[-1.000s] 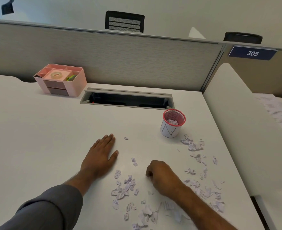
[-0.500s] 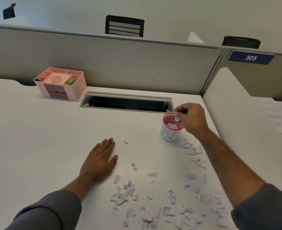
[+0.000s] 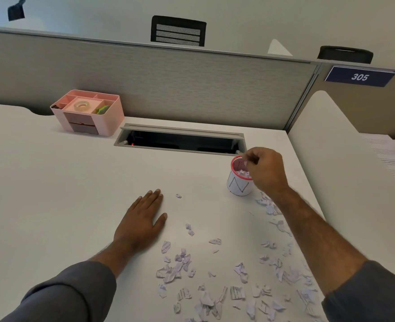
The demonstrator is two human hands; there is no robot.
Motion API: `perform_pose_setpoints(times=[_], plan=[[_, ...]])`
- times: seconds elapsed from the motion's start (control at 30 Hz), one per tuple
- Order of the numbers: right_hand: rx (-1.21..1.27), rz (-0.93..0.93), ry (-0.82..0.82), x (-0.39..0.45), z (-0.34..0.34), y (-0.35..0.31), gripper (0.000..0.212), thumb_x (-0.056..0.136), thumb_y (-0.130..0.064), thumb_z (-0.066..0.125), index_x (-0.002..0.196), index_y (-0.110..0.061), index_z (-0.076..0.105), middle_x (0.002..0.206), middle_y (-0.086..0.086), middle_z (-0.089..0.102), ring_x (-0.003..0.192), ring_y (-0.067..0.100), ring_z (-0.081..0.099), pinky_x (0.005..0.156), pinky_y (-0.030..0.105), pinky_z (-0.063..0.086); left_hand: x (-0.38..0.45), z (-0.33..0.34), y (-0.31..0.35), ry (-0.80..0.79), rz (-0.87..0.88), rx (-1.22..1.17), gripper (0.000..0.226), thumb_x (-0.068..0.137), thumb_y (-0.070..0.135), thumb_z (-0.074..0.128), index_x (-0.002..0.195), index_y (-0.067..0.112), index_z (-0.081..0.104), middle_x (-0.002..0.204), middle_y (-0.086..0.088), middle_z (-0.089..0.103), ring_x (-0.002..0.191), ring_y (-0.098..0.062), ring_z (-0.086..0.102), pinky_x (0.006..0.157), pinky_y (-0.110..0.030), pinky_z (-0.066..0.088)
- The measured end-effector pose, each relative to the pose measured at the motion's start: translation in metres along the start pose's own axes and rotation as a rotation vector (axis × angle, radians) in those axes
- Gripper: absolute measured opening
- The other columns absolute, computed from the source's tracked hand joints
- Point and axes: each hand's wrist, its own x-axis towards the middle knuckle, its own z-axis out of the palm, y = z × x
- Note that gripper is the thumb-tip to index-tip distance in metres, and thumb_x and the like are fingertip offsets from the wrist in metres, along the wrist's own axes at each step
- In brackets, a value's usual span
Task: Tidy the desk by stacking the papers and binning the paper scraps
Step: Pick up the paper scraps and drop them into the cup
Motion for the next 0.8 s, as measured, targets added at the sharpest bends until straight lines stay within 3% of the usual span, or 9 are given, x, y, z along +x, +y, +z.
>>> perform_pose_setpoints(times=[0.07,0.13,0.27,0.33,0.47,0.63,0.8], plan=[[0.074,-0.067,-0.035,-0.015,0.011,-0.003,0.012,0.083,-0.001,0.066,0.091,-0.006,0.075,0.089,0.010,0.073,0.078,0.018,0.062,0.074,0.017,0.046,0.000,0.001,0.000,0.004,0.001,-0.007,0.062,0.105,0.048,0.029,0.160,0.024,0.014,0.165,0.016,0.003,0.150,0.003,-0.004,0.122,-0.021,-0.006],[0.082,-0.101,-0.172,-0.034,0.029,-0.004,0.014,0.084,-0.002,0.064,0.093,-0.006,0.075,0.085,0.008,0.072,0.071,0.015,0.059,0.072,0.018,0.045,0.000,0.001,-0.001,0.004,0.008,-0.003,0.061,0.106,0.046,0.028,0.160,0.023,0.015,0.165,0.015,0.004,0.151,0.002,-0.003,0.122,-0.022,-0.005],[-0.004,-0.095,-0.414,-0.063,0.072,0.004,0.025,0.091,-0.012,0.061,0.115,-0.012,0.069,0.115,0.006,0.067,0.102,0.017,0.060,0.093,0.025,0.044,0.001,0.003,-0.002,0.009,0.006,-0.015,0.057,0.107,0.041,0.027,0.160,0.023,0.018,0.166,0.013,0.009,0.151,0.001,0.001,0.122,-0.022,-0.004],[-0.010,-0.100,-0.453,-0.066,0.089,0.000,0.031,0.094,-0.015,0.056,0.124,-0.014,0.063,0.129,0.004,0.061,0.119,0.019,0.054,0.103,0.026,0.039,0.001,0.004,-0.002,0.013,0.004,-0.021,0.056,0.107,0.040,0.027,0.160,0.024,0.019,0.166,0.013,0.009,0.152,0.001,0.001,0.122,-0.021,-0.005],[-0.018,-0.217,-0.513,-0.062,0.120,-0.023,0.041,0.097,-0.015,0.050,0.137,-0.014,0.052,0.145,0.005,0.049,0.135,0.021,0.041,0.114,0.029,0.026,0.002,0.003,-0.002,0.015,0.009,-0.011,0.056,0.107,0.041,0.026,0.160,0.024,0.018,0.166,0.013,0.009,0.152,-0.001,0.002,0.122,-0.021,-0.005],[-0.072,-0.430,-0.650,-0.081,0.141,-0.029,0.040,0.098,-0.013,0.045,0.136,-0.005,0.052,0.145,0.013,0.048,0.139,0.026,0.037,0.116,0.031,0.023,0.001,0.002,-0.002,0.014,0.014,-0.018,0.056,0.107,0.039,0.030,0.159,0.022,0.021,0.167,0.009,0.013,0.153,-0.004,0.005,0.122,-0.022,-0.004],[0.014,-0.520,-0.609,-0.119,0.124,-0.013,0.032,0.096,-0.013,0.047,0.123,-0.003,0.061,0.138,0.012,0.055,0.136,0.024,0.040,0.112,0.010,0.010,0.002,0.003,-0.003,0.016,0.017,-0.001,0.057,0.107,0.040,0.029,0.160,0.022,0.020,0.167,0.010,0.012,0.153,-0.004,0.006,0.124,-0.024,-0.001]])
